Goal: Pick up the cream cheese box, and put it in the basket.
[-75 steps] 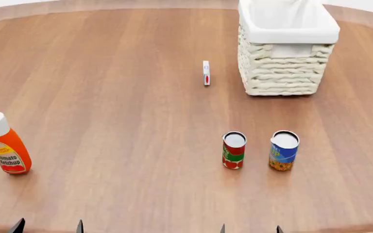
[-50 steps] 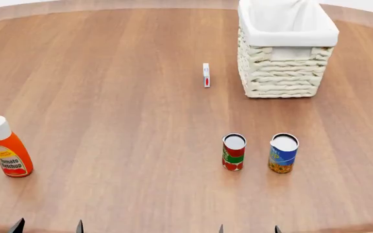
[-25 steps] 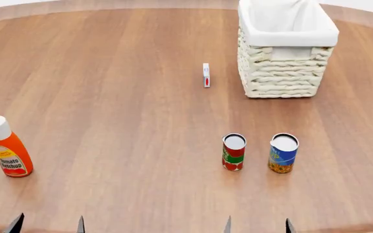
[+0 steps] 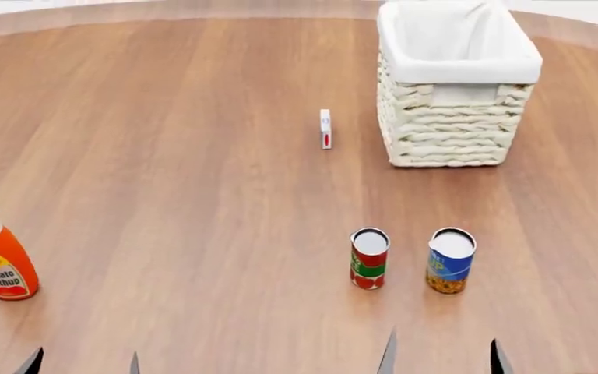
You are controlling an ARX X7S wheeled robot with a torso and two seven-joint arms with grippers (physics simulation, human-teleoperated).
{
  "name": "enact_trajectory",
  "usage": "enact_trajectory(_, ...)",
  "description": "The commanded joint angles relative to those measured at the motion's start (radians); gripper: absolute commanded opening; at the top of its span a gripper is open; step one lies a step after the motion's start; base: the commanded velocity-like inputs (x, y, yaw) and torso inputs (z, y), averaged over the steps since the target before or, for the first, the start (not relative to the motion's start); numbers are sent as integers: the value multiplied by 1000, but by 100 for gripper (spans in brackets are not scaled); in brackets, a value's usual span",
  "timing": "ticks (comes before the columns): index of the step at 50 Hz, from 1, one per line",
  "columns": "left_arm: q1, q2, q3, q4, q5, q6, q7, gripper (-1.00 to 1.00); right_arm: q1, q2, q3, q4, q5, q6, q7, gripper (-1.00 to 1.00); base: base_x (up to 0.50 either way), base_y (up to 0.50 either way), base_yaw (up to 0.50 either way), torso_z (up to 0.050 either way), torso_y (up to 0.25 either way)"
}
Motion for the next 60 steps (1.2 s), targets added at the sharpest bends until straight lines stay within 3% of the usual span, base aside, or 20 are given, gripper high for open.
enact_trajectory(1,0,0,-3,7,-13,1,-2,100,1,2,6,-4,1,-8,7,100,289,-55,0,0,0)
enact_trajectory(60,-11,-48,86,-17,-64,11,-50,100,13,61,-68,24,29,-4,72,100,209,-75,0,0,0)
